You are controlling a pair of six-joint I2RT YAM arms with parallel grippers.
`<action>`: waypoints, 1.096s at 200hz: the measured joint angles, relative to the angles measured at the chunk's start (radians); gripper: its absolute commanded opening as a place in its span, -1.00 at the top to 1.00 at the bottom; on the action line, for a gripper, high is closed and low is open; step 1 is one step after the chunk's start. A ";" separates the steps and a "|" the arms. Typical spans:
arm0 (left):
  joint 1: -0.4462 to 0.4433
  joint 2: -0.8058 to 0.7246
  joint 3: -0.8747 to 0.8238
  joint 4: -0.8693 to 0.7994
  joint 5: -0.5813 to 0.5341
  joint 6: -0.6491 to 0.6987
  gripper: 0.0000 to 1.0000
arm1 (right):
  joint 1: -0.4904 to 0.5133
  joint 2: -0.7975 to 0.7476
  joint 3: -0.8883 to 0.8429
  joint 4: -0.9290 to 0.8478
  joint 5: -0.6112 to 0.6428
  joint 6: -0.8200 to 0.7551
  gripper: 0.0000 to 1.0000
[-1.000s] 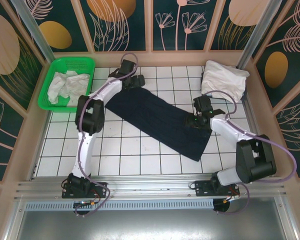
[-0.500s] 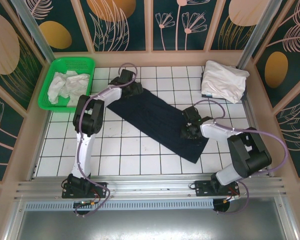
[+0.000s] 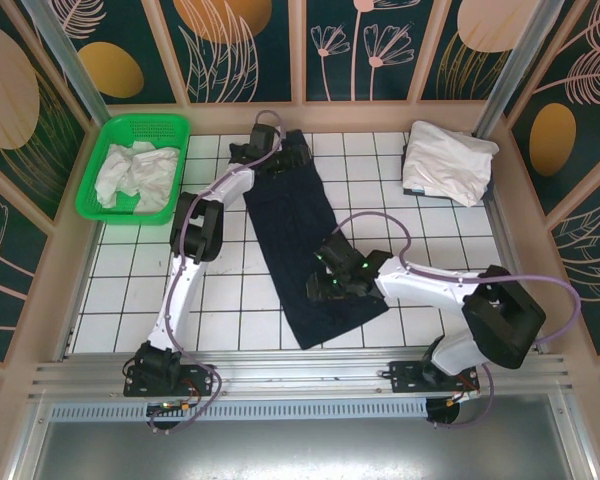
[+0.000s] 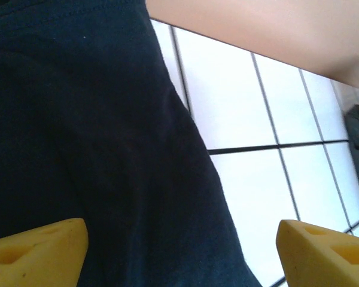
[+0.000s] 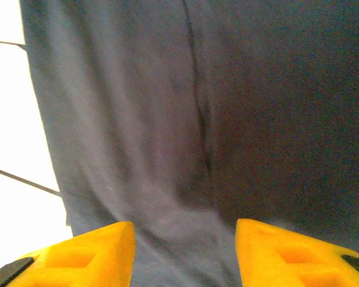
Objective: Fold and stack the t-shirts
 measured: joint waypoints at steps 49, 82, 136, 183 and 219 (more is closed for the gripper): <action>-0.024 -0.109 -0.128 -0.012 -0.008 -0.004 -0.97 | -0.090 0.004 0.000 0.022 0.050 -0.008 0.10; -0.026 -0.369 -0.386 -0.027 -0.147 -0.004 -0.97 | -0.061 0.052 -0.053 0.037 0.058 0.008 0.11; -0.023 -0.734 -0.655 -0.029 -0.376 -0.005 -0.97 | 0.100 0.071 -0.102 0.109 0.104 0.146 0.14; -0.023 -0.967 -1.061 -0.027 -0.443 -0.021 -0.97 | 0.218 0.212 0.033 0.151 0.096 0.228 0.15; -0.022 -1.220 -1.311 -0.064 -0.447 -0.031 -0.97 | 0.260 0.293 0.172 0.153 0.103 0.217 -0.06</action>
